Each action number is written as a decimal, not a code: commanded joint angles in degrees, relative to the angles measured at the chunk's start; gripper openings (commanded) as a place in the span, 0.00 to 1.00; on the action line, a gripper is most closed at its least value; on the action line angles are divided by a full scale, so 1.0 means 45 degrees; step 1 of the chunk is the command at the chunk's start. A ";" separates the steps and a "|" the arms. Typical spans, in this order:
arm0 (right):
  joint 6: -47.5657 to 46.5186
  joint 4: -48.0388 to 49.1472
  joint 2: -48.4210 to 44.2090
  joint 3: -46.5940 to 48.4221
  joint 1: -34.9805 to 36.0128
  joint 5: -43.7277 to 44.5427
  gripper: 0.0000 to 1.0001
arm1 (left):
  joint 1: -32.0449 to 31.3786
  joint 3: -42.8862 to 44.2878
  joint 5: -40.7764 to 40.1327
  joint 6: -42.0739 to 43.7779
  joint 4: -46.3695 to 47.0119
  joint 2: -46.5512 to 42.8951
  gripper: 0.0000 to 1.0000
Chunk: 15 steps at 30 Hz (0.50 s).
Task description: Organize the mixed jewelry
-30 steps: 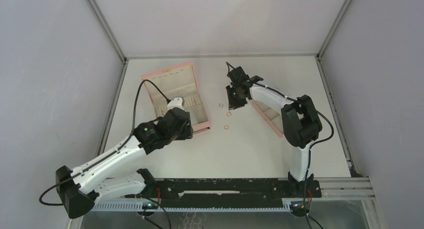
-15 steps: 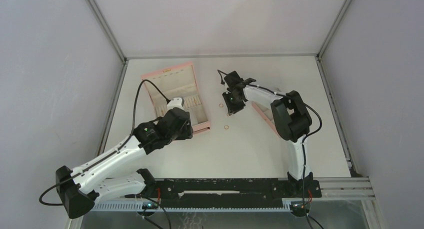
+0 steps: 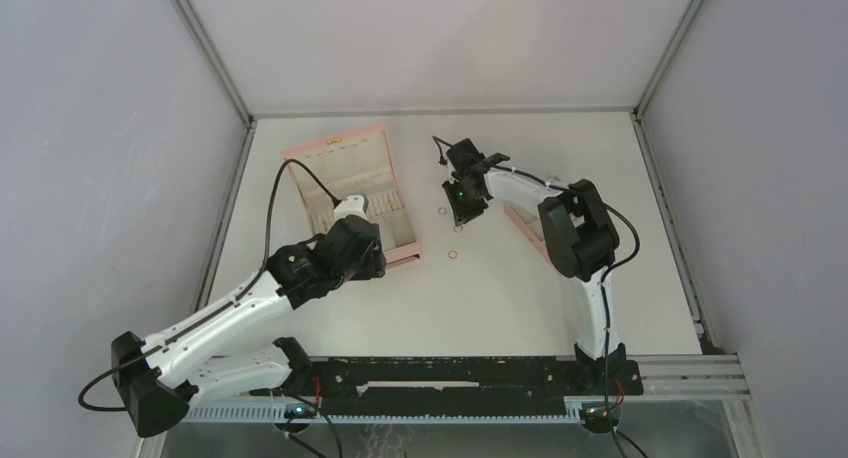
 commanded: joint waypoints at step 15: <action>-0.0047 0.0212 0.0133 -0.0018 0.0047 0.0020 0.09 | -0.0089 -0.0007 0.0026 -0.0193 0.0104 0.0004 0.50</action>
